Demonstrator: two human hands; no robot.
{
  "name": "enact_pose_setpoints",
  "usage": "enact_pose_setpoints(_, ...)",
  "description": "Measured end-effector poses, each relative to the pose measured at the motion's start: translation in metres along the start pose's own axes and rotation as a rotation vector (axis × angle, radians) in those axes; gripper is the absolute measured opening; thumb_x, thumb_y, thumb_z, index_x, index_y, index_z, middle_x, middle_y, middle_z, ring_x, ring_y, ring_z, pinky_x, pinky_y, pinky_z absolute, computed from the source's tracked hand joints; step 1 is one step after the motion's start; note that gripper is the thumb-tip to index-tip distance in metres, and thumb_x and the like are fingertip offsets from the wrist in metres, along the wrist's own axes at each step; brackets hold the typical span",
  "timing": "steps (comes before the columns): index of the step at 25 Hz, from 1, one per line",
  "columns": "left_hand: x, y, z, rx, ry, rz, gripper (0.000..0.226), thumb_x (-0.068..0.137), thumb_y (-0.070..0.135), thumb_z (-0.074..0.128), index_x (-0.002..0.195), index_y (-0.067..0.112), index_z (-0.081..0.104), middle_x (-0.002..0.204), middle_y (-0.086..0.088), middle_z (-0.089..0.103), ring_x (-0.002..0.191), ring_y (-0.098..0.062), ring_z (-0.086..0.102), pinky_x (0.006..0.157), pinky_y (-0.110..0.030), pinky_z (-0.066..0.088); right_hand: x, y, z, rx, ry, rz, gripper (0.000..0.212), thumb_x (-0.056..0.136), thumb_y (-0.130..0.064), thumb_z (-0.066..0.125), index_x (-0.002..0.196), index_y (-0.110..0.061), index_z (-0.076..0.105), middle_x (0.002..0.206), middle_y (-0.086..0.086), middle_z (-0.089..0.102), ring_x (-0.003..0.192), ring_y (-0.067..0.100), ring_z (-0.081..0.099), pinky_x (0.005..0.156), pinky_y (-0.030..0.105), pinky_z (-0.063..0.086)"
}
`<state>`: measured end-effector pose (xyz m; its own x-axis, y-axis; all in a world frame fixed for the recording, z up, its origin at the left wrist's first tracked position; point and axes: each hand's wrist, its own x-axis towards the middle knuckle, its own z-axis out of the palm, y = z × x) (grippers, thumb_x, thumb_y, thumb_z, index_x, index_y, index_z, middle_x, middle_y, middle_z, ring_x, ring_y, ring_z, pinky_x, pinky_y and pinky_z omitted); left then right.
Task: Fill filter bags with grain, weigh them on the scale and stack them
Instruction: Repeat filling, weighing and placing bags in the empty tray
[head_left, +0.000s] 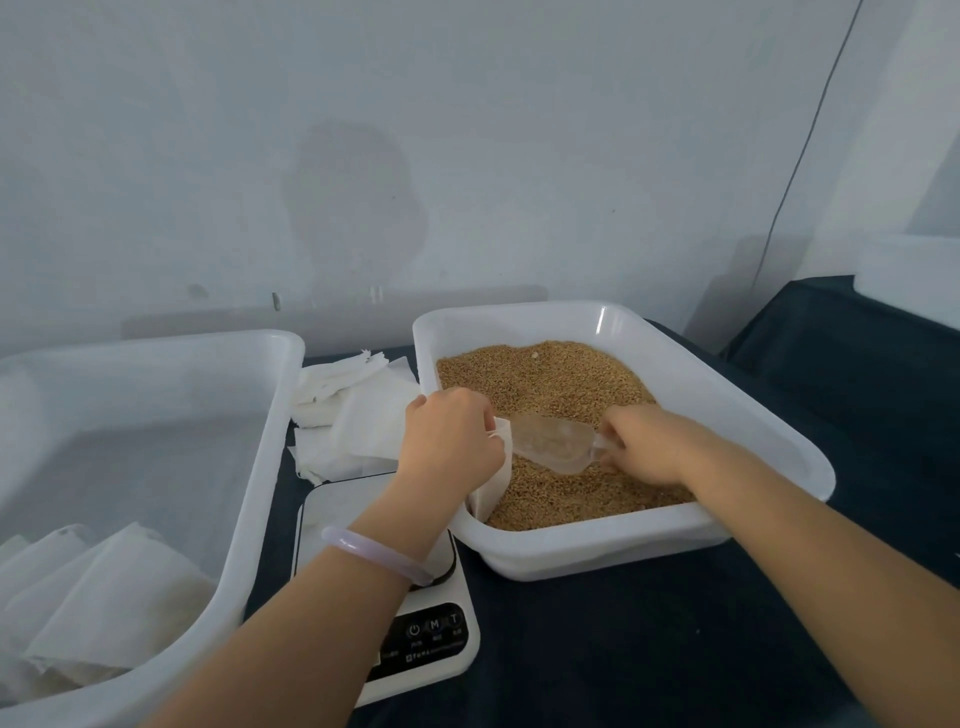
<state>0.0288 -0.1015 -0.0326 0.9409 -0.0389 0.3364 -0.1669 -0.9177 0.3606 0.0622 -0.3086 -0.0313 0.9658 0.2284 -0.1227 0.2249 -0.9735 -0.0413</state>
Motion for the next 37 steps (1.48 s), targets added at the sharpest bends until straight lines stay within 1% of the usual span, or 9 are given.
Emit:
enact_pose_setpoints(3, -0.001, 0.000, 0.000, -0.013, 0.004, -0.021, 0.010, 0.082, 0.019, 0.060, 0.088, 0.017, 0.068, 0.088, 0.001, 0.064, 0.092, -0.020, 0.057, 0.093, -0.031, 0.036, -0.001, 0.001, -0.001, -0.073, 0.144, -0.030, 0.015, 0.091, -0.031, 0.055, 0.104, -0.023, 0.054, 0.101, -0.004, 0.056, 0.089, 0.015, 0.054, 0.087, 0.038, 0.043)
enact_pose_setpoints(6, -0.003, 0.000, -0.002, -0.044, 0.015, -0.032, 0.010, 0.082, 0.019, 0.062, 0.088, 0.017, 0.070, 0.092, 0.000, 0.067, 0.093, -0.020, 0.058, 0.090, -0.030, 0.037, -0.001, 0.005, -0.006, -0.150, 0.257, -0.015, 0.015, 0.089, -0.024, 0.059, 0.104, -0.025, 0.055, 0.103, -0.003, 0.054, 0.090, 0.016, 0.051, 0.081, 0.033, 0.044)
enact_pose_setpoints(8, -0.004, 0.000, -0.002, -0.076, 0.013, -0.043, 0.011, 0.082, 0.021, 0.063, 0.088, 0.016, 0.071, 0.093, -0.001, 0.067, 0.093, -0.020, 0.059, 0.091, -0.031, 0.040, -0.002, 0.009, -0.008, -0.117, 0.231, -0.025, 0.018, 0.086, -0.020, 0.064, 0.100, -0.027, 0.057, 0.102, -0.005, 0.055, 0.089, 0.013, 0.052, 0.078, 0.030, 0.045)
enact_pose_setpoints(11, -0.006, 0.001, -0.004, -0.127, 0.027, -0.058, 0.013, 0.082, 0.020, 0.063, 0.087, 0.014, 0.072, 0.093, -0.001, 0.068, 0.091, -0.020, 0.060, 0.089, -0.032, 0.044, -0.007, 0.014, -0.008, 0.150, 0.077, -0.054, 0.021, 0.082, -0.020, 0.070, 0.095, -0.031, 0.058, 0.098, -0.011, 0.057, 0.084, 0.005, 0.055, 0.071, 0.022, 0.045)
enact_pose_setpoints(15, -0.008, 0.001, -0.005, -0.175, 0.042, -0.046, 0.007, 0.081, 0.019, 0.066, 0.082, 0.014, 0.071, 0.085, 0.005, 0.058, 0.090, -0.020, 0.059, 0.088, -0.032, 0.044, -0.015, 0.024, -0.020, 0.336, 0.083, -0.050, 0.022, 0.083, -0.024, 0.069, 0.102, -0.029, 0.059, 0.118, -0.008, 0.060, 0.109, 0.012, 0.057, 0.096, 0.036, 0.047)
enact_pose_setpoints(20, -0.007, 0.001, -0.005, -0.225, 0.050, -0.045, 0.012, 0.073, 0.023, 0.078, 0.074, 0.015, 0.069, 0.089, 0.005, 0.049, 0.081, -0.014, 0.050, 0.085, -0.031, 0.044, -0.021, 0.026, -0.057, 0.201, 0.213, -0.058, 0.027, 0.086, -0.032, 0.066, 0.112, -0.032, 0.060, 0.120, -0.011, 0.061, 0.110, 0.010, 0.056, 0.104, 0.045, 0.039)
enact_pose_setpoints(27, -0.008, 0.001, -0.006, -0.253, 0.055, -0.061, 0.014, 0.072, 0.022, 0.080, 0.070, 0.016, 0.067, 0.085, 0.006, 0.047, 0.078, -0.013, 0.048, 0.078, -0.026, 0.040, -0.023, -0.001, -0.084, -0.093, 0.392, -0.168, 0.029, 0.087, -0.033, 0.063, 0.115, -0.035, 0.060, 0.103, -0.011, 0.054, 0.105, 0.012, 0.049, 0.105, 0.038, 0.019)
enact_pose_setpoints(30, -0.009, 0.000, -0.006, -0.255, 0.051, -0.058, 0.018, 0.072, 0.022, 0.079, 0.066, 0.022, 0.062, 0.086, 0.006, 0.047, 0.079, -0.013, 0.046, 0.081, -0.027, 0.041, -0.024, -0.009, -0.084, -0.133, 0.419, -0.183, 0.029, 0.088, -0.033, 0.063, 0.117, -0.035, 0.060, 0.106, -0.009, 0.053, 0.108, 0.014, 0.047, 0.101, 0.036, 0.019)
enact_pose_setpoints(37, -0.006, -0.002, -0.003, -0.247, 0.055, -0.055, 0.009, 0.074, 0.020, 0.076, 0.073, 0.016, 0.068, 0.087, 0.006, 0.047, 0.078, -0.013, 0.047, 0.082, -0.027, 0.041, -0.026, -0.014, -0.084, -0.168, 0.440, -0.184, 0.030, 0.089, -0.034, 0.061, 0.118, -0.037, 0.059, 0.114, -0.009, 0.055, 0.110, 0.014, 0.046, 0.102, 0.036, 0.017)
